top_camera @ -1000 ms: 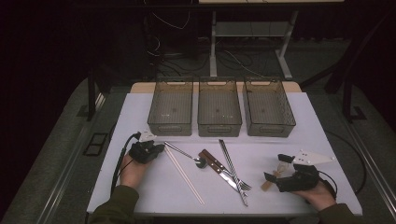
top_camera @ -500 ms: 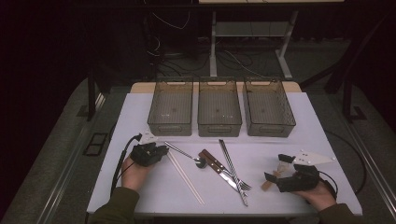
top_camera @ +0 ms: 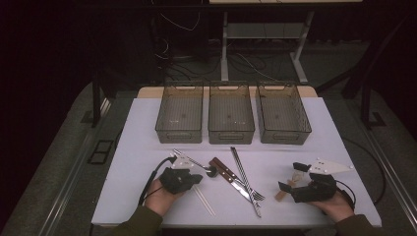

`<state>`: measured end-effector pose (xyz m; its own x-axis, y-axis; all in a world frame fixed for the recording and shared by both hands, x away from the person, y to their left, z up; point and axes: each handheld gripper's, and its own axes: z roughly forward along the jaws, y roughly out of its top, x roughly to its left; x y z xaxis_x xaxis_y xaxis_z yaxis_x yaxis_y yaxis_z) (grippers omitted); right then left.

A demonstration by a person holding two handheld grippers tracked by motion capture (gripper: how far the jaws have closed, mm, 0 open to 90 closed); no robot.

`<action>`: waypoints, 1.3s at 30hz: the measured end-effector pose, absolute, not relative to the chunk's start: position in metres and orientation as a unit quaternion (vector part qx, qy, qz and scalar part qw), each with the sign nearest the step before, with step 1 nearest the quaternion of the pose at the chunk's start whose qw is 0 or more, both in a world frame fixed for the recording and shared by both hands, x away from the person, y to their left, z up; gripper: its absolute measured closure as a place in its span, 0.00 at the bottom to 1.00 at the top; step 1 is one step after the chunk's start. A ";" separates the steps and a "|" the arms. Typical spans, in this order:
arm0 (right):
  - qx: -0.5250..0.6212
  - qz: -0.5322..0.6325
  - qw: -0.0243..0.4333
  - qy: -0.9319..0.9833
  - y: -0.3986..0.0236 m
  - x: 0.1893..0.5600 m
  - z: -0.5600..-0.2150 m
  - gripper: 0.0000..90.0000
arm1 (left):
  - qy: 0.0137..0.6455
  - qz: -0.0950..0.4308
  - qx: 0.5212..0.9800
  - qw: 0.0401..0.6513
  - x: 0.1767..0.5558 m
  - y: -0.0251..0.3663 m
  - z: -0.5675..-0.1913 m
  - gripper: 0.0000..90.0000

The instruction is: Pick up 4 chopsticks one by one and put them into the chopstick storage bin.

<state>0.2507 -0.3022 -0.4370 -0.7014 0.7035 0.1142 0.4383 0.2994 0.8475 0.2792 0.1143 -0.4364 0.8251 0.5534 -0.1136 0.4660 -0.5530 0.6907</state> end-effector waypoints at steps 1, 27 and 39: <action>0.360 0.470 0.141 0.794 -0.302 0.251 -0.437 0.10 | 0.282 0.055 0.883 0.372 0.277 0.110 -0.438 0.99; 0.361 0.470 0.141 0.793 -0.303 0.251 -0.437 0.10 | 0.265 0.013 0.898 0.351 0.264 0.107 -0.443 0.99; 0.361 0.470 0.142 0.793 -0.303 0.250 -0.437 0.10 | 0.265 0.008 0.900 0.346 0.263 0.113 -0.442 0.99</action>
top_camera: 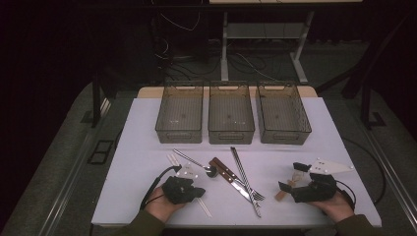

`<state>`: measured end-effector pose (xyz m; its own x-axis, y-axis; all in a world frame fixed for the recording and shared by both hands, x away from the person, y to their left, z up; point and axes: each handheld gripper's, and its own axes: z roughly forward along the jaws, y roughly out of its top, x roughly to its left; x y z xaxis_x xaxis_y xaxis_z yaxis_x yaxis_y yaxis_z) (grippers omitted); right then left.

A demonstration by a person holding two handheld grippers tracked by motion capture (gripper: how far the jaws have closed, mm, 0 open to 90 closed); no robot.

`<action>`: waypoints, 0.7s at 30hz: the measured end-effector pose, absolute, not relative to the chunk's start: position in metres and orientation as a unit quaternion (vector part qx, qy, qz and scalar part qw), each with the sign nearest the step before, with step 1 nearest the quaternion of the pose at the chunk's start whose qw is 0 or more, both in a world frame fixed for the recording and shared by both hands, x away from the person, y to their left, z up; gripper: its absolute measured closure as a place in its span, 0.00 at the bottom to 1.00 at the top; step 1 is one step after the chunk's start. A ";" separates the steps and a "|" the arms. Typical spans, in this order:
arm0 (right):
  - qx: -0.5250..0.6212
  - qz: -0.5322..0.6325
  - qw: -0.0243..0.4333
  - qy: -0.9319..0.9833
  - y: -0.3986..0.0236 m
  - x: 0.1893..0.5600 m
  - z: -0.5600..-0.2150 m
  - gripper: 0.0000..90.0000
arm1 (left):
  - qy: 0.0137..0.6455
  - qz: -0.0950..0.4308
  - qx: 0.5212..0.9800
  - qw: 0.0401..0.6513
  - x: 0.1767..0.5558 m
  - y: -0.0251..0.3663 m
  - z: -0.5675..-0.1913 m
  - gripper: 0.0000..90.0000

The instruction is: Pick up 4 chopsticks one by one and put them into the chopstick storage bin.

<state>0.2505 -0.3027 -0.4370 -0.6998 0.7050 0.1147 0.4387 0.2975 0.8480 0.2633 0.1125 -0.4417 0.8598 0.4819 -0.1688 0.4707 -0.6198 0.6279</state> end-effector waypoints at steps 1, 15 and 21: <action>0.361 0.470 0.142 0.793 -0.303 0.250 -0.437 0.10 | 0.266 0.008 0.900 0.347 0.263 0.113 -0.442 0.99; 0.360 0.470 0.142 0.793 -0.302 0.251 -0.437 0.10 | 0.243 -0.008 0.906 0.346 0.245 0.099 -0.441 0.99; 0.360 0.470 0.142 0.793 -0.302 0.251 -0.437 0.10 | 0.236 -0.005 0.910 0.341 0.247 0.101 -0.441 0.99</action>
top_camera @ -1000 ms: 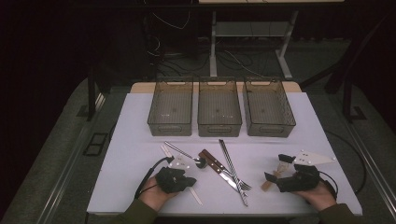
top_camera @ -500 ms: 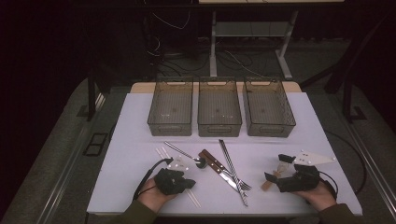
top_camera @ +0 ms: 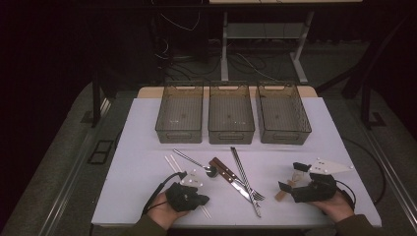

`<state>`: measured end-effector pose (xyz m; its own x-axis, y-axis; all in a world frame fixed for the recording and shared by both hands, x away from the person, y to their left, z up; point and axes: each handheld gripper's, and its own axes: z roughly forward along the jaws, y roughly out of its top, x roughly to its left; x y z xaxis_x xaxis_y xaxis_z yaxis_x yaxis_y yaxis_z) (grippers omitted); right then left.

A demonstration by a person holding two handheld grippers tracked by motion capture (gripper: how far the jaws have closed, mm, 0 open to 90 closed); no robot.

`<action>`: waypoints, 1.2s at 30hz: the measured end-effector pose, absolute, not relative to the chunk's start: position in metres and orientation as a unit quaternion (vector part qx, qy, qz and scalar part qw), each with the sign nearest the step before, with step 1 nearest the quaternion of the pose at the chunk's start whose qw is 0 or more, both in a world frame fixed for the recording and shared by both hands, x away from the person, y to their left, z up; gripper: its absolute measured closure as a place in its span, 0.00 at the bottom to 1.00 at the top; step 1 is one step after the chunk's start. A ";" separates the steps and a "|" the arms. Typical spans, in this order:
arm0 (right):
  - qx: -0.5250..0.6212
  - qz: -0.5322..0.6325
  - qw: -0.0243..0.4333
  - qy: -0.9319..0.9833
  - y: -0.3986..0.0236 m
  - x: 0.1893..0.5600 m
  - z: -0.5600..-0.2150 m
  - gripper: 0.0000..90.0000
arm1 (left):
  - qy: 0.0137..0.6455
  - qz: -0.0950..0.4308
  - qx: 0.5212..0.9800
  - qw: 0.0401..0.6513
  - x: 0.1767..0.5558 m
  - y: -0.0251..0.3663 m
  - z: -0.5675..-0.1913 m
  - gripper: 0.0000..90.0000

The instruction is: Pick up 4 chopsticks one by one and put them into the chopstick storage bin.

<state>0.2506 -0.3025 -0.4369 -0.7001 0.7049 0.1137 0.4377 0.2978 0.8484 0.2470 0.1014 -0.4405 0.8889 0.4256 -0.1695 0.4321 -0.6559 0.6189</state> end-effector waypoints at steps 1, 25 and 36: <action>0.359 0.470 0.142 0.794 -0.302 0.251 -0.437 0.10 | 0.238 -0.006 0.909 0.343 0.247 0.101 -0.441 0.99; 0.361 0.470 0.142 0.793 -0.302 0.250 -0.437 0.10 | 0.256 -0.014 0.909 0.329 0.240 0.116 -0.438 0.99; 0.361 0.470 0.141 0.793 -0.302 0.250 -0.437 0.10 | 0.260 -0.011 0.909 0.326 0.236 0.123 -0.437 0.99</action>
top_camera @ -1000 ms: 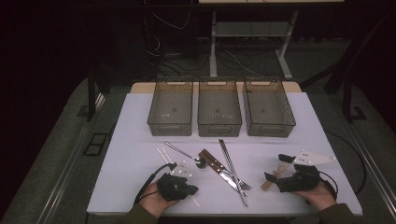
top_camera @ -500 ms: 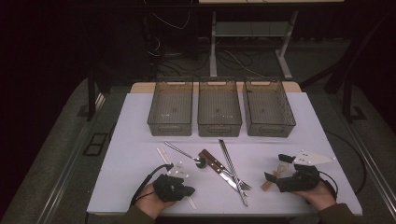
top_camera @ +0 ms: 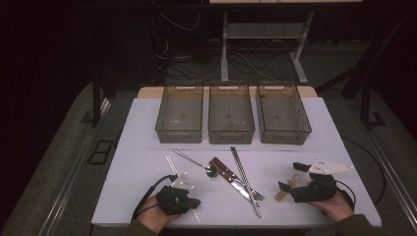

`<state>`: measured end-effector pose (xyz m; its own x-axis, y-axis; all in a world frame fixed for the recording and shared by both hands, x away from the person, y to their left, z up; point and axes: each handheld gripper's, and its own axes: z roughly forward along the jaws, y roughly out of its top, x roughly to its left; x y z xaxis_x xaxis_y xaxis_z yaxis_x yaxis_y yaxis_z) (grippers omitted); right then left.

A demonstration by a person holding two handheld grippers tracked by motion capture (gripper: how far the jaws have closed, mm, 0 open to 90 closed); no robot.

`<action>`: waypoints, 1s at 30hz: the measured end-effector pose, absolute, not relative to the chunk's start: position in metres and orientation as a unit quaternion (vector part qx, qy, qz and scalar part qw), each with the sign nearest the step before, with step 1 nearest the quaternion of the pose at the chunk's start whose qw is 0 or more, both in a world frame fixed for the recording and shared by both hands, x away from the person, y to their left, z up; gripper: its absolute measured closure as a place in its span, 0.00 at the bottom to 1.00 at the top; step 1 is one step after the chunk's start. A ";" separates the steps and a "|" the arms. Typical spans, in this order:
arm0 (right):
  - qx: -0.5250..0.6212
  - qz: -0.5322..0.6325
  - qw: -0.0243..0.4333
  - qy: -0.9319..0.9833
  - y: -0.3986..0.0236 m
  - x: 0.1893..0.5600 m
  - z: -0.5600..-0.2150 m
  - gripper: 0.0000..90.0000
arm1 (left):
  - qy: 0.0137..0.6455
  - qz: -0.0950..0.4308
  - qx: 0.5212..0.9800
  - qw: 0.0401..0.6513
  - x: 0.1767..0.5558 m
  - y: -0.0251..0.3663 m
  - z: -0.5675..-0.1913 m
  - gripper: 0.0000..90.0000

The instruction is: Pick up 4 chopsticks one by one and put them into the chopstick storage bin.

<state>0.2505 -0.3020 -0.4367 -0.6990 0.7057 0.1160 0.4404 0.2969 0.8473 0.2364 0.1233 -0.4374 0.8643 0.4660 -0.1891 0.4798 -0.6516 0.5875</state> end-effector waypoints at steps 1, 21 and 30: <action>0.361 0.470 0.141 0.793 -0.302 0.251 -0.437 0.10 | 0.259 -0.010 0.910 0.324 0.236 0.124 -0.437 0.99; 0.359 0.470 0.143 0.794 -0.301 0.251 -0.437 0.10 | 0.282 -0.003 0.906 0.315 0.229 0.146 -0.435 0.99; 0.357 0.470 0.144 0.794 -0.301 0.252 -0.437 0.10 | 0.295 0.004 0.903 0.312 0.226 0.156 -0.434 0.99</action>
<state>0.2518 -0.3012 -0.4371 -0.7038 0.7022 0.1073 0.4319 0.3031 0.8495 0.2264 0.1557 -0.4345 0.8261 0.5351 -0.1768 0.5302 -0.6314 0.5659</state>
